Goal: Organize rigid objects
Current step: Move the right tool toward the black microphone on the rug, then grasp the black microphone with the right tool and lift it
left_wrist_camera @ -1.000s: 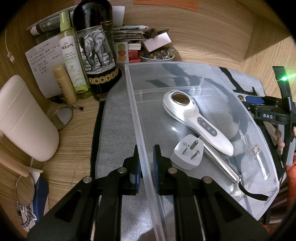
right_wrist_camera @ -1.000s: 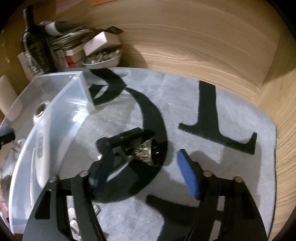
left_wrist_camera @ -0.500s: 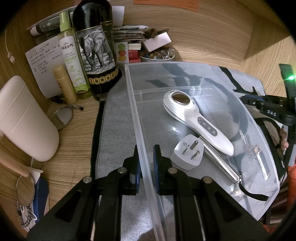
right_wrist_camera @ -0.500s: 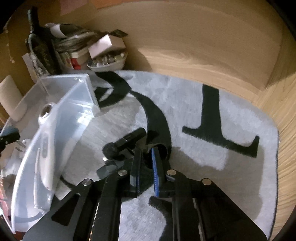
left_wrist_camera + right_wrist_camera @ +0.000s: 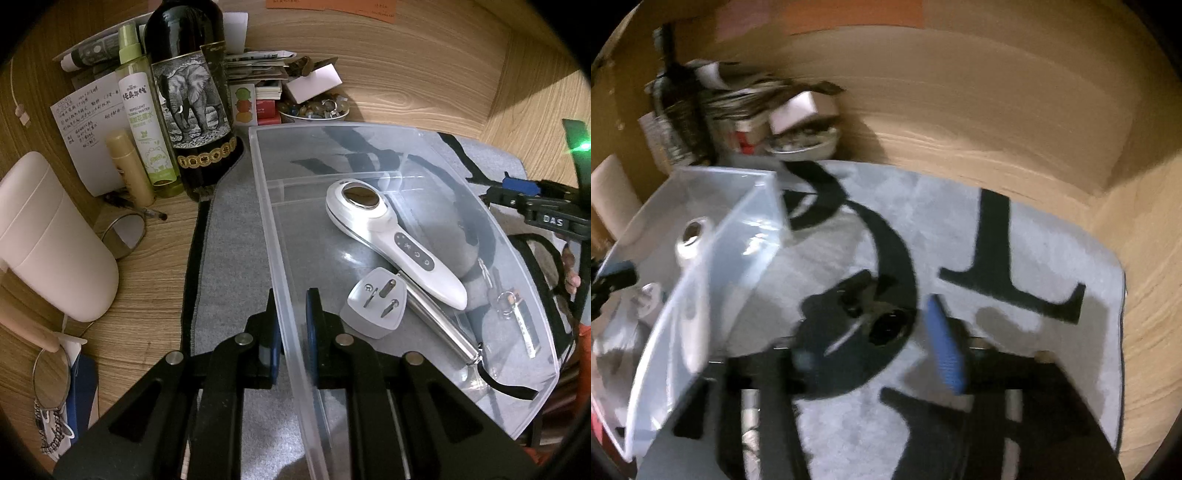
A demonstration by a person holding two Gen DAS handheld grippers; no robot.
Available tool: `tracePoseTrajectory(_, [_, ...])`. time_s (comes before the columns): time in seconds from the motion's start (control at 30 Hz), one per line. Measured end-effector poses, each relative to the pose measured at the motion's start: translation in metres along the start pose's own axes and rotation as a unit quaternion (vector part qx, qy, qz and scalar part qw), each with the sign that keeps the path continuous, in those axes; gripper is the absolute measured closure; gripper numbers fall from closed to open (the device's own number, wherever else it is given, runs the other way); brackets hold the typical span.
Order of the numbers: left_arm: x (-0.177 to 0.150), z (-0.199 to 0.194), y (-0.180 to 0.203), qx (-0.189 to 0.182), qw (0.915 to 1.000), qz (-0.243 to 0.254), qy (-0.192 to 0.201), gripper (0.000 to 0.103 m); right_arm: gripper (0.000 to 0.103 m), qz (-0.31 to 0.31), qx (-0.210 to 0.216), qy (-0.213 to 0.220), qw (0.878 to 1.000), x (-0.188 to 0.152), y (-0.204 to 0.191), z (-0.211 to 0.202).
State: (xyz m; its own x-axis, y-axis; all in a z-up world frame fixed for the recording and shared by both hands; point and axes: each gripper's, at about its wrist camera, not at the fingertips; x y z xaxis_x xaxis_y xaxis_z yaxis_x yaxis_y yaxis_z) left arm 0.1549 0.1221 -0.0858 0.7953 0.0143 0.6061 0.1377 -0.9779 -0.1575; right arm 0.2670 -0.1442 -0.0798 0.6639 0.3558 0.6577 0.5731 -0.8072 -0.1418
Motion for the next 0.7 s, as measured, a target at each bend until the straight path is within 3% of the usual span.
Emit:
tracePoseTrajectory(0.2, [0.0,0.0,0.0,0.0,1.0,0.0,0.0,0.092,0.048,0.035,0.018,-0.039,0.998,-0.006,0.018,0.032])
tracePoseTrajectory(0.23, [0.0,0.0,0.001,0.0,1.0,0.0,0.0,0.092,0.057,0.034,0.022,-0.042,0.998,-0.007,0.018,0.035])
tracePoseTrajectory(0.33, [0.0,0.0,0.0,0.0,1.0,0.0,0.0,0.092,0.074,0.018,0.021,-0.035,0.999,-0.008,0.013,0.035])
tracePoseTrajectory(0.7, [0.0,0.0,0.001,0.001,1.0,0.0,0.0,0.092,0.074,-0.039,0.011,0.018,0.999,0.001,-0.021,-0.009])
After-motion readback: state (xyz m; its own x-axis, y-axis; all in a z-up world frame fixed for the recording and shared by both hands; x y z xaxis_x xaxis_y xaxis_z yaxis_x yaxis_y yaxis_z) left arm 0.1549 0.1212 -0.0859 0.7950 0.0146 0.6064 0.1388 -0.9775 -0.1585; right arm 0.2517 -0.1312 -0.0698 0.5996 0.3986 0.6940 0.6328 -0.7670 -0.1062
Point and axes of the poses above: each gripper's, at about its wrist camera, not at the fingertips, and z roughly the way its jaws point, y to its right, x to its top, and after that the axes turned 14 degrees about x, right-handed
